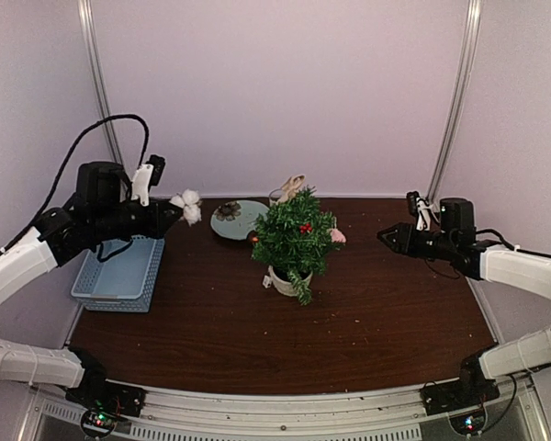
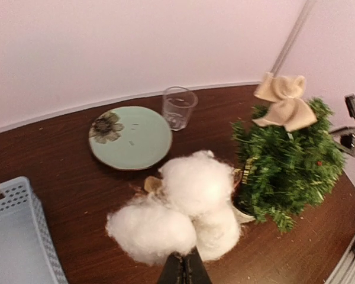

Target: Decorate the small christmas tree

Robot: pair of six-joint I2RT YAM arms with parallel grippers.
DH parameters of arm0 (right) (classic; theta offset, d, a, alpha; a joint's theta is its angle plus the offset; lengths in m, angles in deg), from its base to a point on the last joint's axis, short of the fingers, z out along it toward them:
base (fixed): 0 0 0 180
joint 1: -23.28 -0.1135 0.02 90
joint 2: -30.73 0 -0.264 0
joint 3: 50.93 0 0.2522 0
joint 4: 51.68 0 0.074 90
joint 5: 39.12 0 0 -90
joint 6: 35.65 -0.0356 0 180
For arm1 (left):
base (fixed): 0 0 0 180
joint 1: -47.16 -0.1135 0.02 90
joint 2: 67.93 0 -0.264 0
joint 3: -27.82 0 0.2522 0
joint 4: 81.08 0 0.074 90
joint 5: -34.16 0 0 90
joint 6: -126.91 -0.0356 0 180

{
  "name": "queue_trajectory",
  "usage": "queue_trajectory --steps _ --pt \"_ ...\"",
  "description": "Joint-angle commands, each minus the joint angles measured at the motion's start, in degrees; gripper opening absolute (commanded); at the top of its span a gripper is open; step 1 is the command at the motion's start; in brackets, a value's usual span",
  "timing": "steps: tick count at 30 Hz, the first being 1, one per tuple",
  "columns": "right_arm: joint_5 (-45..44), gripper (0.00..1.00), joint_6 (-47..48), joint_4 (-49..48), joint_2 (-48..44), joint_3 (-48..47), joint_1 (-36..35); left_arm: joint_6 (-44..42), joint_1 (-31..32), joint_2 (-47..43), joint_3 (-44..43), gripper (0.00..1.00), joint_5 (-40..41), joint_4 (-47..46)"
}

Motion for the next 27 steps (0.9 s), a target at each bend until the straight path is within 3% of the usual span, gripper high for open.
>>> queue_trajectory --steps 1,7,14,19,27 --pt "1.5 0.42 1.2 0.9 -2.9 -2.5 -1.3 -6.4 8.6 3.4 -5.3 0.0 -2.0 -5.5" --pt "4.4 0.42 0.3 0.3 -6.4 -4.6 -4.0 -12.3 20.2 11.2 -13.7 0.0 5.0 -5.4" --pt "2.4 0.44 0.0 1.1 -11.4 -7.4 -13.7 -14.0 29.3 16.8 -15.7 0.0 13.3 -11.9" --pt "-0.9 0.53 0.5 1.0 -12.4 -8.5 -22.1 -11.7 32.3 19.6 -16.1 0.0 17.3 -16.0" --pt "-6.0 0.54 3.5 2.8 -9.4 -12.2 -30.1 -10.2 34.5 22.4 -16.7 0.0 19.3 -19.0"
